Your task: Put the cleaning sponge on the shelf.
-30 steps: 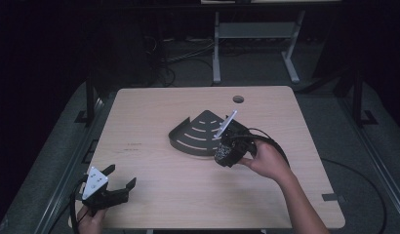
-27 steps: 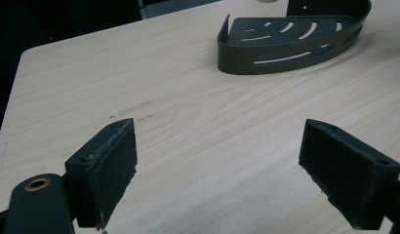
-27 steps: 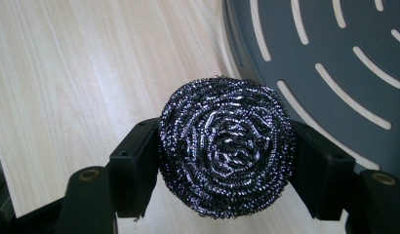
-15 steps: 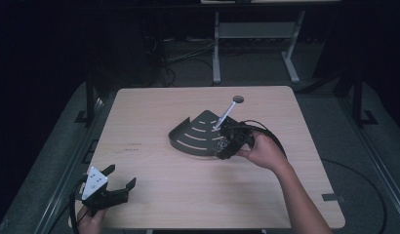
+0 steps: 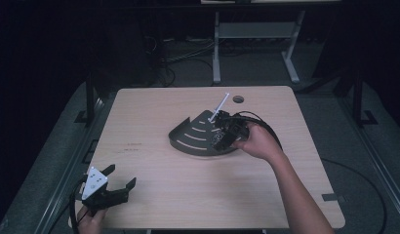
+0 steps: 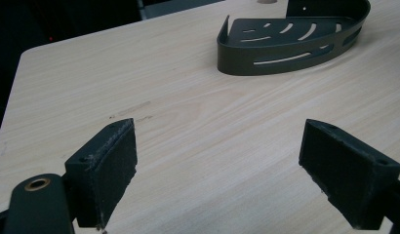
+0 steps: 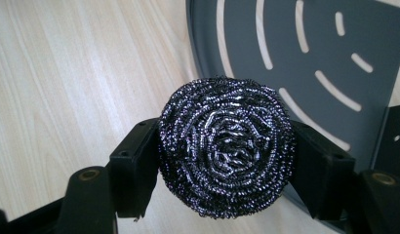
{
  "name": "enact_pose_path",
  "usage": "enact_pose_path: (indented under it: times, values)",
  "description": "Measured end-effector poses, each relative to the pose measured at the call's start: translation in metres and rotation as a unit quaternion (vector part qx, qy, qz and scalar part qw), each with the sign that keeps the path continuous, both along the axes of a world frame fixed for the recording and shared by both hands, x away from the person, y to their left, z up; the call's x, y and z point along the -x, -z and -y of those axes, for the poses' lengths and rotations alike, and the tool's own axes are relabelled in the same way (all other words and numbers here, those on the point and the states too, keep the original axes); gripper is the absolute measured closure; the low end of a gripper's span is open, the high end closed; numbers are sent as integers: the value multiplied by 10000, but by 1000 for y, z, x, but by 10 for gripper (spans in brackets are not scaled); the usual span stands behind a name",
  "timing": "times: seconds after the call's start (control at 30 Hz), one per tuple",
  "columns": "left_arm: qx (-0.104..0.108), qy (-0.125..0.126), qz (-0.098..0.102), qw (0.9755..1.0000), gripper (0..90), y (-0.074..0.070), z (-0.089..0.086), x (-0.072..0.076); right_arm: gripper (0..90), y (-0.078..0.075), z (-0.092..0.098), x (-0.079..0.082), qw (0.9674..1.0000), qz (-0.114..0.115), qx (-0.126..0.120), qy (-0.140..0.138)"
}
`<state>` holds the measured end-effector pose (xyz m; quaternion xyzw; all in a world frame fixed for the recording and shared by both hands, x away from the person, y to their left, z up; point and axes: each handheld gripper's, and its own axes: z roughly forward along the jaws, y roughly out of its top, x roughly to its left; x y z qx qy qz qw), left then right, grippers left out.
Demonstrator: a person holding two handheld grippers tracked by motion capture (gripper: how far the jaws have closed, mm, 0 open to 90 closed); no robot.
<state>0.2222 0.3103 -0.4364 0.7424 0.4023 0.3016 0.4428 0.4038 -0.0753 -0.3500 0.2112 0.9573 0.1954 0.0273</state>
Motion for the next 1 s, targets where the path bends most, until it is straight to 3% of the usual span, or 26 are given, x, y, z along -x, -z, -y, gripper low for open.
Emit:
enact_pose_path:
  times: [0.5, 0.57, 0.73, 1.0]
  values:
    - [9, -10, -17, 10000, 133, -1, -1, -1, 322, 1, -16, -22, 9998, -92, 154, 32]
    - [18, -28, -7, 10000, 133, -1, -1, 0, 322, 3, -16, -27, 9998, -175, 55, 68]
    - [54, -40, -2, 10000, 132, -1, -1, 0, 322, 13, -19, -34, 9996, -220, 167, 101]
    - [21, -29, -7, 10000, 132, 0, -1, 1, 321, 25, -18, -47, 9994, -246, 114, 222]
